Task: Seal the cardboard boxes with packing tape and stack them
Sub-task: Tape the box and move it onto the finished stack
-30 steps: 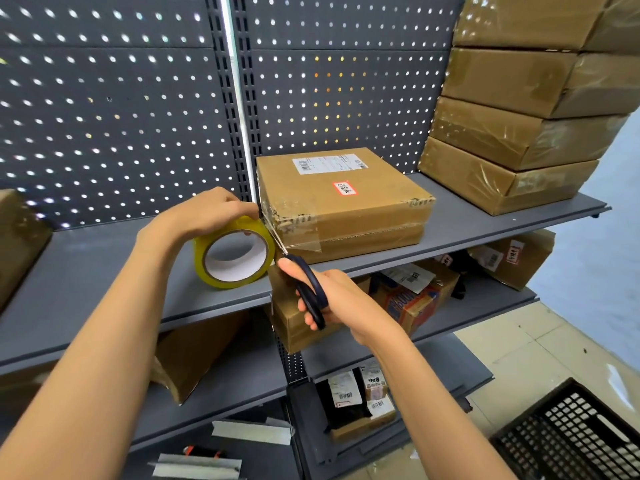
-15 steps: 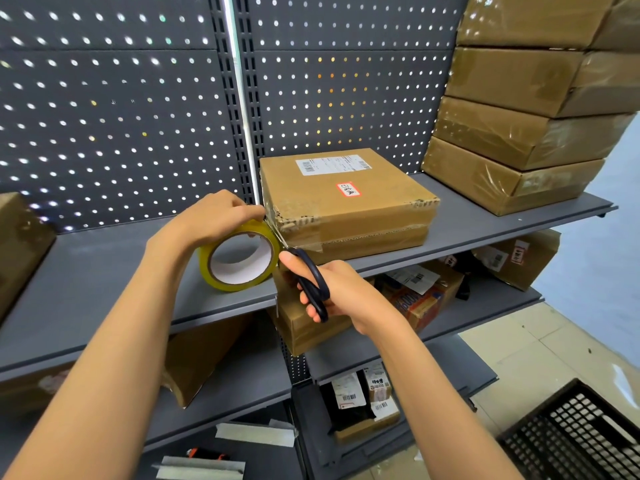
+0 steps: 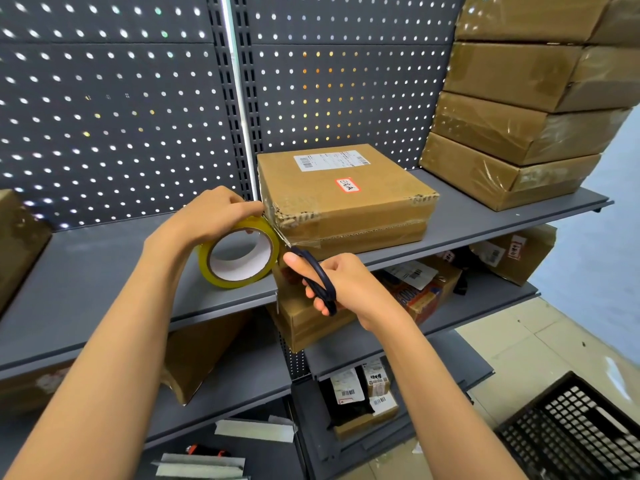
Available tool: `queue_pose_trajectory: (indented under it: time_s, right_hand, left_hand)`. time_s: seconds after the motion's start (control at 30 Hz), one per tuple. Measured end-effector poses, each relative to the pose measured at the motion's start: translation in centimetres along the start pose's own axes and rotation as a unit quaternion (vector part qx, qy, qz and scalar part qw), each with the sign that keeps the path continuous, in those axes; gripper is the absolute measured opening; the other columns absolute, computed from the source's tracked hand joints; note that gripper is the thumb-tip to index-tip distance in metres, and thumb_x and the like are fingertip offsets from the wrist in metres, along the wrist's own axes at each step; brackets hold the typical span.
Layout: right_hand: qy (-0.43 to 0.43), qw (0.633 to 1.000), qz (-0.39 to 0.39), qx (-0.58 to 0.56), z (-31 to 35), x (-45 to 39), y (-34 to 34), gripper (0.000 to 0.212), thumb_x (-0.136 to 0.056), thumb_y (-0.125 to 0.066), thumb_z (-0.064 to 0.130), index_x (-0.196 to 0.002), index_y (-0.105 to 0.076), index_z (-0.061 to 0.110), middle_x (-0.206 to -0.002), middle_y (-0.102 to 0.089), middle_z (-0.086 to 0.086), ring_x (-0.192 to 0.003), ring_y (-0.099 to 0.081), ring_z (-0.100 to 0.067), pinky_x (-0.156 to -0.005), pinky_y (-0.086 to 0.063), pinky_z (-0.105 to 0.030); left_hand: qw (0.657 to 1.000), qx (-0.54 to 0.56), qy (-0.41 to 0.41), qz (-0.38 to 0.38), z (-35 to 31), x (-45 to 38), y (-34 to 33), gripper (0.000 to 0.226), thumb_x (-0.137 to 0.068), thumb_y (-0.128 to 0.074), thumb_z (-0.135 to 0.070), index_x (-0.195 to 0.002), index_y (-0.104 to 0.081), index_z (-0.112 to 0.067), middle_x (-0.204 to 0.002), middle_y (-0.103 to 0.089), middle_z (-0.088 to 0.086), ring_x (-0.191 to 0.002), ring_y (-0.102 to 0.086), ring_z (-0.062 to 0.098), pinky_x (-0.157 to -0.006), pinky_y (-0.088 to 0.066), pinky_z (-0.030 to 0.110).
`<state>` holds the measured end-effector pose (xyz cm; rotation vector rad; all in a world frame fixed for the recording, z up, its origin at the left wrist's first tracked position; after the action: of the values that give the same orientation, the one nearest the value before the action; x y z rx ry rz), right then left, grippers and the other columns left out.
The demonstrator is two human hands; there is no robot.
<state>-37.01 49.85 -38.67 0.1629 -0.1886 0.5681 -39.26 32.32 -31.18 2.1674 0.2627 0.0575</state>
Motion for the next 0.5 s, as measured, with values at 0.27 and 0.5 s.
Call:
queue_pose_trajectory:
  time_s: [0.27, 0.5]
  right_hand:
    - [0.012, 0.999, -0.030, 0.025, 0.0, -0.3, 0.2, 0.037, -0.090, -0.066, 0.032, -0.062, -0.059, 0.008, -0.052, -0.055, 0.004, -0.035, -0.042, -0.007, -0.038, -0.038, -0.017]
    - [0.029, 0.997, -0.062, 0.044, 0.9, -0.6, -0.3, 0.042, -0.079, -0.073, 0.044, -0.065, -0.060, 0.007, -0.055, -0.056, -0.003, -0.036, -0.047, -0.011, -0.041, -0.040, -0.021]
  left_hand:
    - [1.000, 0.014, 0.001, -0.004, 0.2, 0.2, 0.1, 0.056, -0.090, -0.056, -0.031, -0.036, -0.046, -0.022, -0.041, -0.034, -0.007, -0.051, -0.029, 0.016, -0.053, -0.027, 0.031]
    - [0.998, 0.055, -0.021, -0.022, 1.3, 1.1, 0.7, 0.041, -0.086, -0.057, -0.039, -0.062, -0.041, -0.010, -0.058, -0.027, 0.004, -0.055, -0.021, 0.017, -0.056, -0.022, 0.032]
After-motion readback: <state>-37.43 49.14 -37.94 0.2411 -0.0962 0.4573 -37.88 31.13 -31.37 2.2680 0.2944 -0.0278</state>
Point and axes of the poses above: each hand's wrist, its own x-axis away from the middle knuckle, its own y-axis out of the back of the hand, z = x × y, the point moved 8 cm from there along -x, towards the middle knuckle
